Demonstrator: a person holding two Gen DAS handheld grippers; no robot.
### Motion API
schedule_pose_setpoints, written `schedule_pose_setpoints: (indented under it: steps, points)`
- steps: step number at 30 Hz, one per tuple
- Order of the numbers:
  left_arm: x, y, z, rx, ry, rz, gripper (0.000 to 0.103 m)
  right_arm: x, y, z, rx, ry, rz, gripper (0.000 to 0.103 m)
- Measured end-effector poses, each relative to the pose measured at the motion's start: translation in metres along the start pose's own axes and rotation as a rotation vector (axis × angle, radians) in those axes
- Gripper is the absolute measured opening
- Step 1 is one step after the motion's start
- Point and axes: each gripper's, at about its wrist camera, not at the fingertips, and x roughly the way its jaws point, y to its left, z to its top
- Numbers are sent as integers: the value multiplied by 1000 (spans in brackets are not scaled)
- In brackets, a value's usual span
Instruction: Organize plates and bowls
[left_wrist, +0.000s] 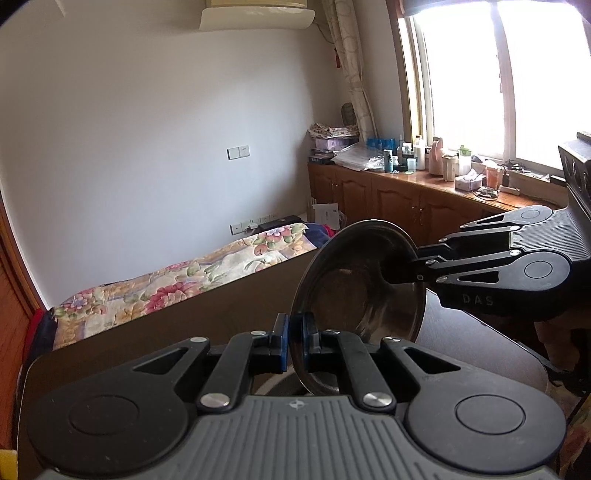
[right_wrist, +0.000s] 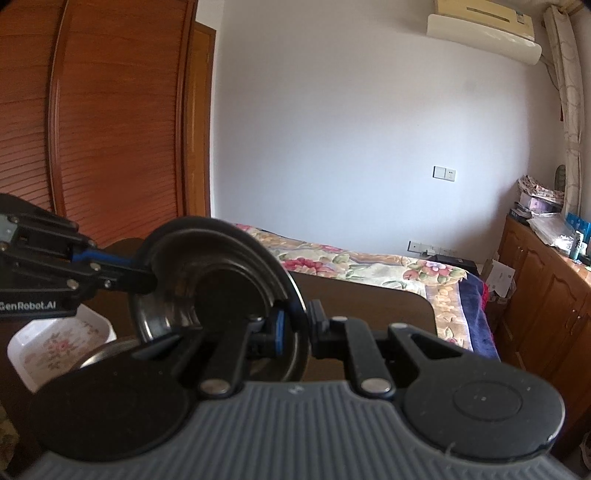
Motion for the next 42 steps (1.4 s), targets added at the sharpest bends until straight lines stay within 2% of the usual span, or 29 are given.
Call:
schedule_pose_setpoints:
  steps: [20, 36, 42]
  points:
    - [-26, 18, -52, -116, 36, -32, 37, -10, 43, -23, -34, 47, 62, 14]
    - [3, 34, -66, -169, 66, -51, 38, 2, 52, -36, -31, 101, 77, 14]
    - [11, 34, -71, -171, 61, -35, 39, 10, 53, -42, -27, 104, 83, 14]
